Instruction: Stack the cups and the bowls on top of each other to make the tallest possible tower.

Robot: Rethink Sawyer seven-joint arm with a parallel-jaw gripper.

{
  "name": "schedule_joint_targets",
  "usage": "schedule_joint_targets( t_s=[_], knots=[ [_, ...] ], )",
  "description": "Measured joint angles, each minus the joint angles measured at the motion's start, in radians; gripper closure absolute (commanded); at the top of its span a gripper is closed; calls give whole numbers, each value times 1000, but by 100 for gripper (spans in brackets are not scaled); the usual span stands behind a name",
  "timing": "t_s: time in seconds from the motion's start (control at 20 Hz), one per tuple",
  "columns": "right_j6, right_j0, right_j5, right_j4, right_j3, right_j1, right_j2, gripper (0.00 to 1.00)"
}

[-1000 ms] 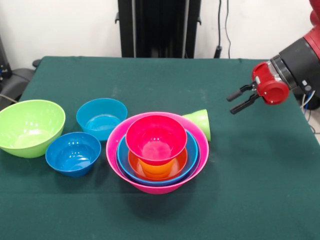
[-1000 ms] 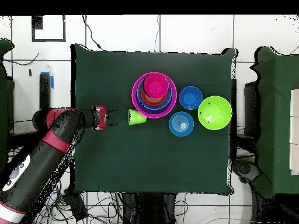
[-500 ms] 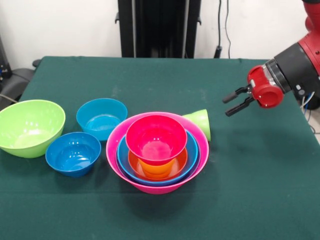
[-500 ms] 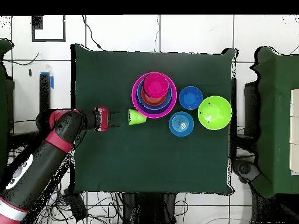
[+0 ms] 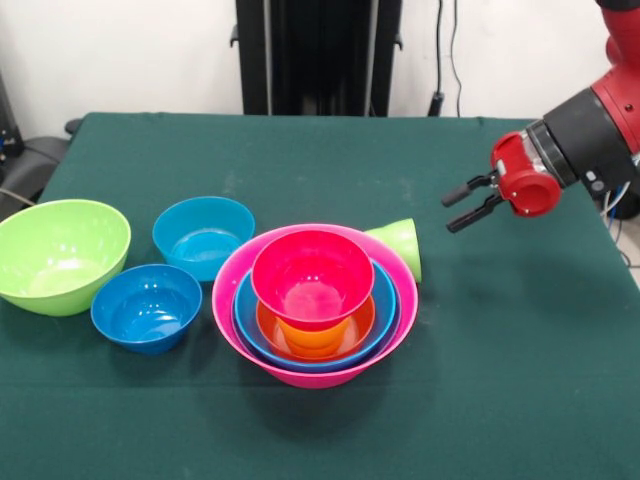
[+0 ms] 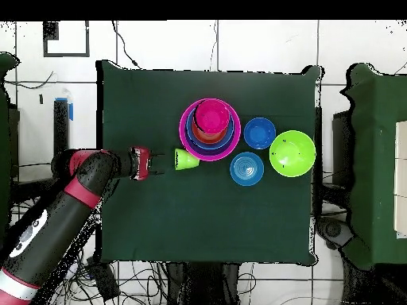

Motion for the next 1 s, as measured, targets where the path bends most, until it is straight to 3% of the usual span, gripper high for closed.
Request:
schedule_joint_targets(
  t_s=[1.0],
  knots=[
    [0,0,0,0,46,34,5,0]
  ],
)
